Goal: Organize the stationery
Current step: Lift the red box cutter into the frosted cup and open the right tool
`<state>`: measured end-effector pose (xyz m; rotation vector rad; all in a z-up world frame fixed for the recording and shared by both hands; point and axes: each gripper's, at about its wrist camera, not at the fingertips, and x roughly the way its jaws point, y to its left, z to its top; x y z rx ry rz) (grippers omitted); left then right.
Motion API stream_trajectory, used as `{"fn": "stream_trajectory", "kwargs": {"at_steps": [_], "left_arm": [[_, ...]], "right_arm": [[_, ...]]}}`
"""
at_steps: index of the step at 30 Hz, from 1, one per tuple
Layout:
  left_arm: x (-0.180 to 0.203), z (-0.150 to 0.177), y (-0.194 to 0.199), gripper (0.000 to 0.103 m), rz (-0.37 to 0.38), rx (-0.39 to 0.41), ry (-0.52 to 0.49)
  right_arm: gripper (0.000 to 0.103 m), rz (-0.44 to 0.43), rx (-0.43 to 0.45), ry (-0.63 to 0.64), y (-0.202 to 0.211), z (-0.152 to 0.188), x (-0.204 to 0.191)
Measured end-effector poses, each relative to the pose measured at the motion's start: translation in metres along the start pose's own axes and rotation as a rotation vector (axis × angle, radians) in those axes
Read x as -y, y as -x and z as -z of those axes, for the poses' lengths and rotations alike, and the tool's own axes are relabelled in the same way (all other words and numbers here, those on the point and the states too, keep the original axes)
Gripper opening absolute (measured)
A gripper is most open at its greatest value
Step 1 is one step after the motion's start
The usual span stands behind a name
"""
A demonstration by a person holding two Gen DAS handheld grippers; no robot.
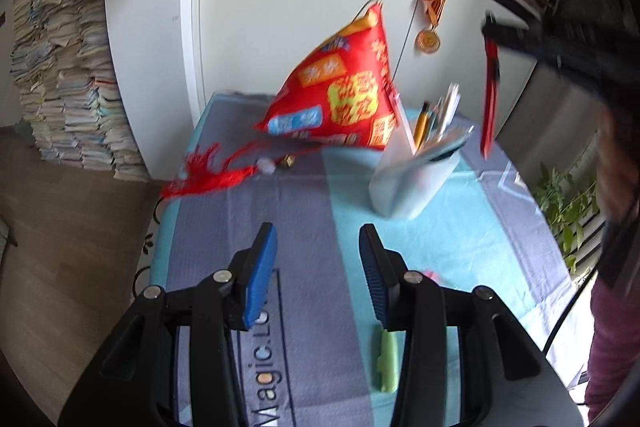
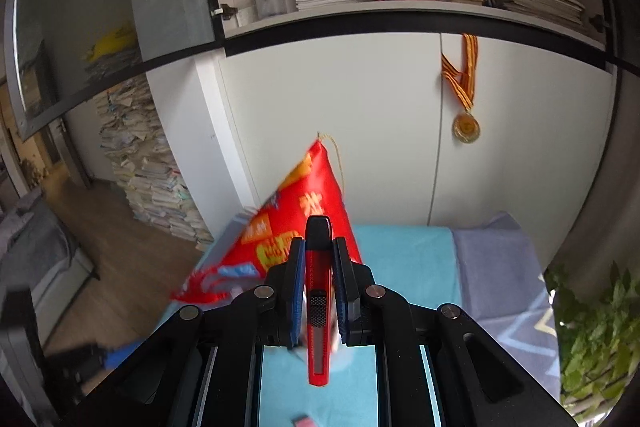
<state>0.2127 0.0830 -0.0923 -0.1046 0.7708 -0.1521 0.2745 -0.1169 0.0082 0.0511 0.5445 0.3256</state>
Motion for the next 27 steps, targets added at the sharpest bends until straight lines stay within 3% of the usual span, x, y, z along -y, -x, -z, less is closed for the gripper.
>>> {"fn": "stream_trajectory", "kwargs": {"at_steps": [6,14,27], "left_arm": [[-0.014,0.012,-0.006,0.041,-0.021,-0.028,0.015],[-0.023,0.013,-0.011,0.041,-0.015,-0.032,0.022],[-0.021,0.015,-0.023,0.041,-0.001,-0.062,0.020]], "right_arm": [[0.014,0.004,0.061,-0.009,-0.036,-0.015,-0.009],[0.014,0.062,0.138,0.022,-0.058,-0.003,-0.013],[0.014,0.069,0.151,-0.031,-0.072,0.016,-0.003]]}}
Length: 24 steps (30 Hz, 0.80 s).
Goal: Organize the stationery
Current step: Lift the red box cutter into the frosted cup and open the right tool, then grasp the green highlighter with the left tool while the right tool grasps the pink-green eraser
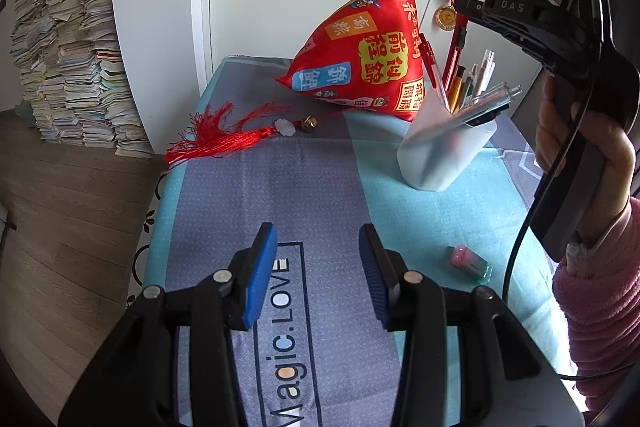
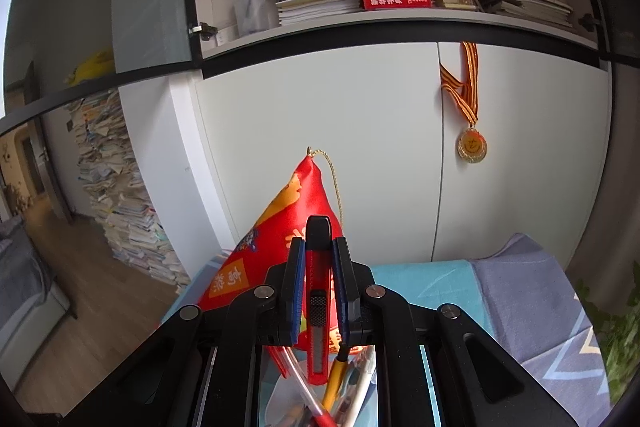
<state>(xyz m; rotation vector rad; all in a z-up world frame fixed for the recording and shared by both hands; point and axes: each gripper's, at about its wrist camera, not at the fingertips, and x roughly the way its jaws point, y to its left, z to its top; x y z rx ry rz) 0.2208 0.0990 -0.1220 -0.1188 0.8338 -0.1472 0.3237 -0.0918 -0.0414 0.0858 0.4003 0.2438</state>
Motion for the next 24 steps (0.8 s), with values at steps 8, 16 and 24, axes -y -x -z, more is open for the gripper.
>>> {"fn": "stream_trajectory", "kwargs": {"at_steps": [8,16,24], "left_arm": [[0.006,0.002,-0.003,0.041,0.013,-0.017,-0.010],[0.019,0.010,0.002,0.043,0.035,-0.024,-0.042],[0.030,0.027,0.008,0.045,0.061,-0.049,-0.070]], "right_arm": [[0.014,-0.026,-0.087,-0.011,0.001,0.022,0.006],[0.014,-0.043,-0.157,0.002,0.038,0.035,0.023],[0.024,-0.152,-0.341,0.154,0.080,0.077,0.028]]}}
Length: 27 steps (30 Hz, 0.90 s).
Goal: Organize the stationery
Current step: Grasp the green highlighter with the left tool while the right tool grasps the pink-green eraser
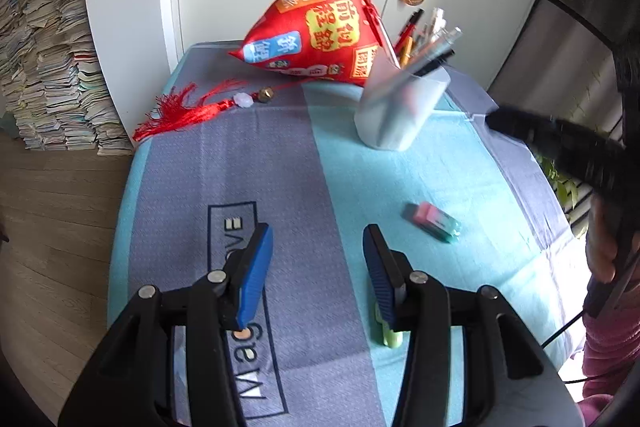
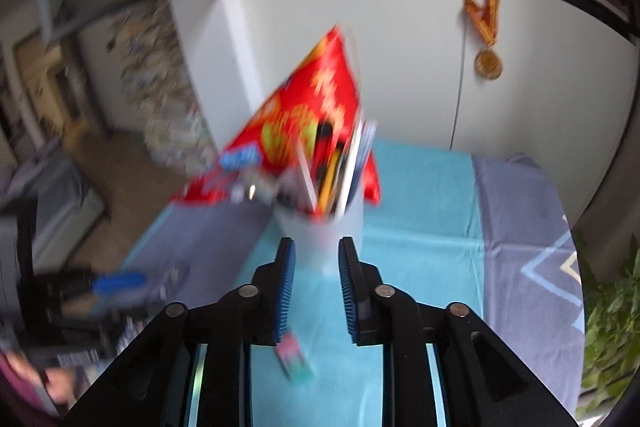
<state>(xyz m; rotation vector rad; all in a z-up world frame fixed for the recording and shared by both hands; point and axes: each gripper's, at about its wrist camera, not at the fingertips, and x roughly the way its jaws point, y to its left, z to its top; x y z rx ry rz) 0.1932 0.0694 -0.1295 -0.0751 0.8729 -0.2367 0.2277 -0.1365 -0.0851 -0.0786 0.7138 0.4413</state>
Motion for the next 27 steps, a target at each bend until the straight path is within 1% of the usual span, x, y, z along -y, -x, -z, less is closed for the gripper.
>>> {"fn": "stream_trajectory", "kwargs": {"at_steps": [3,4,5,7,9,10,11,12,14,18,21,22,24,25,27], "left_arm": [[0.011,0.007,0.001,0.045,0.014,-0.008,-0.026],[0.015,0.010,0.002,0.045,0.022,-0.012,-0.039],[0.019,0.013,0.003,0.045,0.028,-0.015,-0.049],[0.029,0.023,0.005,0.045,0.042,-0.023,-0.078],[0.037,0.032,0.005,0.045,0.053,-0.036,-0.100],[0.041,0.037,0.004,0.046,0.059,-0.046,-0.110],[0.045,0.041,0.003,0.046,0.063,-0.055,-0.115],[0.047,0.044,0.001,0.046,0.067,-0.068,-0.118],[0.050,0.050,-0.003,0.046,0.073,-0.090,-0.114],[0.052,0.056,-0.009,0.044,0.083,-0.111,-0.101],[0.055,0.058,-0.012,0.044,0.092,-0.117,-0.101],[0.055,0.058,-0.012,0.042,0.091,-0.118,-0.101],[0.055,0.059,-0.016,0.034,0.088,-0.126,-0.105],[0.055,0.060,-0.018,0.026,0.089,-0.131,-0.106],[0.053,0.059,-0.018,0.019,0.079,-0.122,-0.110]], "right_arm": [[0.024,0.029,-0.076,0.114,-0.003,0.032,-0.013],[0.024,0.028,-0.094,0.131,-0.004,0.040,-0.014],[0.025,0.014,-0.116,0.132,-0.006,0.048,-0.015],[0.025,-0.033,-0.157,0.094,-0.011,0.057,-0.011],[0.025,-0.048,-0.184,0.066,-0.016,0.061,-0.007],[0.025,-0.047,-0.186,0.059,-0.017,0.063,-0.006],[0.029,-0.053,-0.188,0.054,-0.019,0.065,-0.006],[0.038,-0.061,-0.193,0.048,-0.020,0.067,-0.006],[0.047,-0.063,-0.202,0.033,-0.024,0.071,-0.005],[0.048,-0.057,-0.196,0.033,-0.028,0.078,-0.006],[0.048,-0.044,-0.214,0.076,-0.034,0.083,-0.012],[0.048,-0.036,-0.226,0.092,-0.037,0.085,-0.014],[0.047,-0.020,-0.227,0.111,-0.040,0.087,-0.017],[0.047,-0.009,-0.211,0.125,-0.039,0.088,-0.019],[0.047,0.001,-0.209,0.137,-0.041,0.088,-0.021]]}}
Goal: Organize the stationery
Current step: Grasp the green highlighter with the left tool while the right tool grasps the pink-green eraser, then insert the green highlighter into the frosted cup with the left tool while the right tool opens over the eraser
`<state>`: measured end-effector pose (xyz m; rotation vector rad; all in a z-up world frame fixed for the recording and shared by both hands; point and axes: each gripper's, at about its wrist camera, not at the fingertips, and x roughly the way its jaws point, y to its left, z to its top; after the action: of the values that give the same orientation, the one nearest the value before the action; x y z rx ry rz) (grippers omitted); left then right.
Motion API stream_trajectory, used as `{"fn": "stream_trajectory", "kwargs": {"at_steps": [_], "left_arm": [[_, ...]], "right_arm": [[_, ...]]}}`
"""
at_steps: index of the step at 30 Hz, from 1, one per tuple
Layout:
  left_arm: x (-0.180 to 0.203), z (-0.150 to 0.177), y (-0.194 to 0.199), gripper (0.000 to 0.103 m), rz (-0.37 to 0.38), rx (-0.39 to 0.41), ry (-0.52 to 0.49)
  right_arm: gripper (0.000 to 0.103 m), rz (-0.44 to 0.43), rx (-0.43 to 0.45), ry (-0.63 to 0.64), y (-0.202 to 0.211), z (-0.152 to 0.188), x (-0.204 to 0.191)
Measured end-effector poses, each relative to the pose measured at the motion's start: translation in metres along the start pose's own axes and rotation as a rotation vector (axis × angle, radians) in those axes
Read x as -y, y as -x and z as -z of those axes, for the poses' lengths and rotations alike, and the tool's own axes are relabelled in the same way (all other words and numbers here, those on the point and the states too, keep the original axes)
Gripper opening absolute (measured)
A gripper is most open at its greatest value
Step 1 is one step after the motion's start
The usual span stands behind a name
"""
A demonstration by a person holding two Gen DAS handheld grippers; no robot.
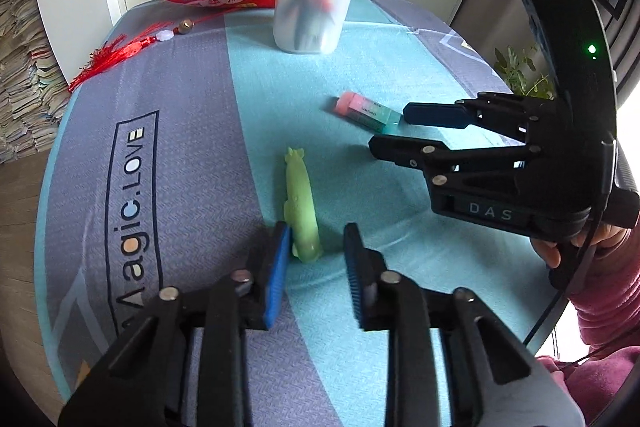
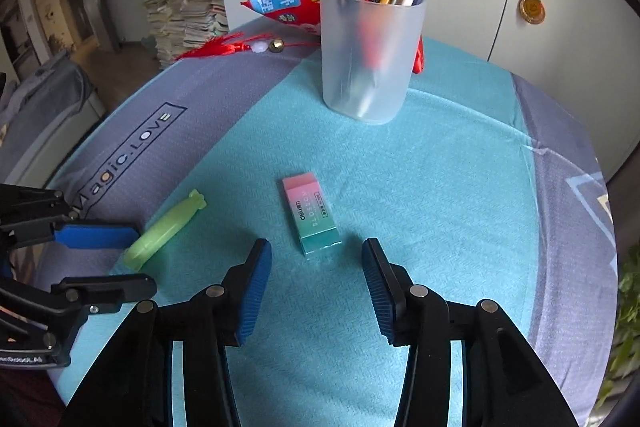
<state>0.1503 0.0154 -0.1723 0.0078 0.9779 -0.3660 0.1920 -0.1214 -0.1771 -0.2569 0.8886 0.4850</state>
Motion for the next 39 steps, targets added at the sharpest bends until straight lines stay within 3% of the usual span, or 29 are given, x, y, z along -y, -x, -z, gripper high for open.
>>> {"fn": "stream_trajectory", "kwargs": {"at_steps": [1,3,15,29,39], "left_arm": [[-0.001,0.000,-0.001,0.013,-0.005,0.004,0.000],[-0.004,-0.002,0.000,0.011,0.000,0.012,0.015],[-0.009,-0.012,0.038,0.012,-0.008,0.140,-0.003],[-0.010,-0.021,0.046,0.012,-0.011,0.158,-0.008],[-0.007,-0.055,0.069,0.012,-0.030,0.256,-0.048]], "right_arm": [[0.047,0.003,0.012,0.002,0.000,0.000,0.000],[0.022,0.012,0.030,0.010,0.000,-0.001,-0.001],[0.022,0.003,0.109,-0.037,0.032,-0.008,0.000],[0.022,0.017,0.191,-0.089,0.066,-0.006,0.010],[0.022,0.031,0.229,-0.120,0.080,-0.019,0.020]]}}
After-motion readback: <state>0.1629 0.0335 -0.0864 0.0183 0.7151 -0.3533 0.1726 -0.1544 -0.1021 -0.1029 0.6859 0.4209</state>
